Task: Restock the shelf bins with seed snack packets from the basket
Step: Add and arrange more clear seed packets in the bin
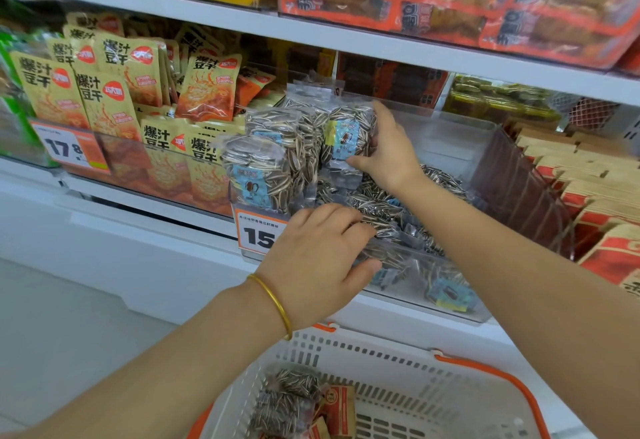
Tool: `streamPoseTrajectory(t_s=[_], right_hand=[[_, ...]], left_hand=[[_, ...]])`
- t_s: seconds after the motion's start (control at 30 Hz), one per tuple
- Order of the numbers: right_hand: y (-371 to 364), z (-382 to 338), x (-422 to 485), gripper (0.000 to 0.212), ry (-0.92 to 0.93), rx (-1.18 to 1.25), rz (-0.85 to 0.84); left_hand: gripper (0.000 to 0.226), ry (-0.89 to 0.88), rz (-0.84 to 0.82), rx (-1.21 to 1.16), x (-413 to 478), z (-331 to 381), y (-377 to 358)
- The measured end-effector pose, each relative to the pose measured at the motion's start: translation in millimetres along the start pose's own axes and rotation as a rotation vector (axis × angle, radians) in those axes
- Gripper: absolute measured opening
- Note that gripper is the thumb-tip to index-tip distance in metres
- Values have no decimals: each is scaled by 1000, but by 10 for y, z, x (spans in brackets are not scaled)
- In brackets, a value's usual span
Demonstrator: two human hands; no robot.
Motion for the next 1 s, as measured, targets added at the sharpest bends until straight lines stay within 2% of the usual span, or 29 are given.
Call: streamPoseTrajectory(t_s=[0.23,0.43,0.57,0.63,0.77,1.0], right_hand=[[6,86,44,99,-54,-3,-48],[6,146,34,104,-144,94,-96],[23,128,-12,75,-145,176,-133],[36,114,-22,70,-145,199,-129],[49,85,-38,83,-165,228,-126],[76,60,-73,87,-188,251,-135]], left_hand=[[47,0,0,-9,3,-5,4],[47,-2,8,-15,7,-2,3],[47,-1,12,-6,7,-1,6],[47,-1,8,-6,10,0,11],[47,0,8,-11,4,2,14],[46,6,-8,-25,5,-2,19]])
Point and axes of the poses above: each hand's wrist, its own x-axis towards the middle knuckle, its own y-axis out of the back of the hand, z = x × y, the point moved 1 cm from there along x, towards the middle knuckle, and after that the axes turned 1 degree about x, right-handed, at the moved point
